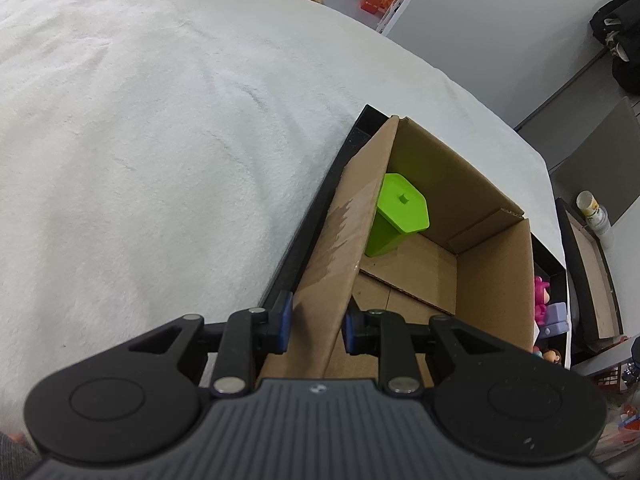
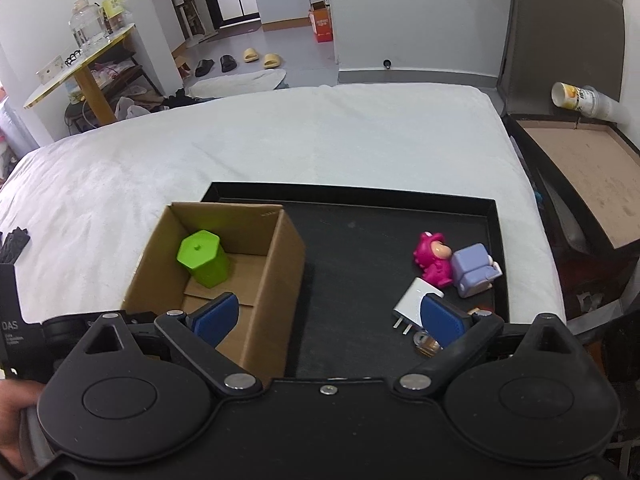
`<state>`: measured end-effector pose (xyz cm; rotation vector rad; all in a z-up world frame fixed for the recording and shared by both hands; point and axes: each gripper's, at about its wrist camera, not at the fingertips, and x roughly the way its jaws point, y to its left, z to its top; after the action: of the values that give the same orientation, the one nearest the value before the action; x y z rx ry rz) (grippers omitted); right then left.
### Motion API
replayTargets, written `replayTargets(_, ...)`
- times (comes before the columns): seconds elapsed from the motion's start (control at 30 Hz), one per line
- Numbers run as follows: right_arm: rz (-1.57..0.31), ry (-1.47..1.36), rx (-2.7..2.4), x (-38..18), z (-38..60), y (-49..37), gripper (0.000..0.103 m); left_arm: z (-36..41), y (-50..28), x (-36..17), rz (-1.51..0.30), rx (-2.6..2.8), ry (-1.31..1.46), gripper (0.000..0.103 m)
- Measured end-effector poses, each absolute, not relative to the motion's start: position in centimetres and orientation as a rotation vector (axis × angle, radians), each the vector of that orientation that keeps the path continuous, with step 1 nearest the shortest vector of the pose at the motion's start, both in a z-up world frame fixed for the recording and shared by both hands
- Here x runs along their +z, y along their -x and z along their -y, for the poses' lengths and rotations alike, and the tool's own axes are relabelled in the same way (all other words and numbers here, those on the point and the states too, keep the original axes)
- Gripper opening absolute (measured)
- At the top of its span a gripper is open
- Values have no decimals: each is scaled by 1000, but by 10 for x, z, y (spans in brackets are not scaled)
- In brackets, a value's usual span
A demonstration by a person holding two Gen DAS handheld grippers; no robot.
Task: Organize rigid objects
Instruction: 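Move the right gripper to the blue figure with clear mug and grasp it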
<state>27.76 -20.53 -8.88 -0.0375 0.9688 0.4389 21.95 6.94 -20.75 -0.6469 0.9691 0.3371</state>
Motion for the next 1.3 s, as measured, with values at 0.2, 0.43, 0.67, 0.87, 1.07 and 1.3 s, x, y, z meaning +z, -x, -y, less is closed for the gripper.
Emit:
replayTargets(0.2,-979,9,422,-100,225,-287,98,-68,-221,-211,-985,345,632,23)
replayTargets(0.43,-1016,-28,405,-120,247,-298,98,-66,-223,-212,-995,359,623,23)
replayTargets(0.67,-1042,-60,390,-137,263,-309,98,-64,-226,-215,-1003,374,617,23)
replayTargets(0.87,-1082,-99,358,-157,278,-323,98,-64,-228,-217,-1008,379,617,23)
replayTargets(1.07,-1142,-153,278,-186,287,-340,77,-66,-228,-217,-1011,379,618,23)
replayTargets(1.3,-1213,-201,182,-219,292,-350,58,-66,-229,-219,-1014,381,619,23)
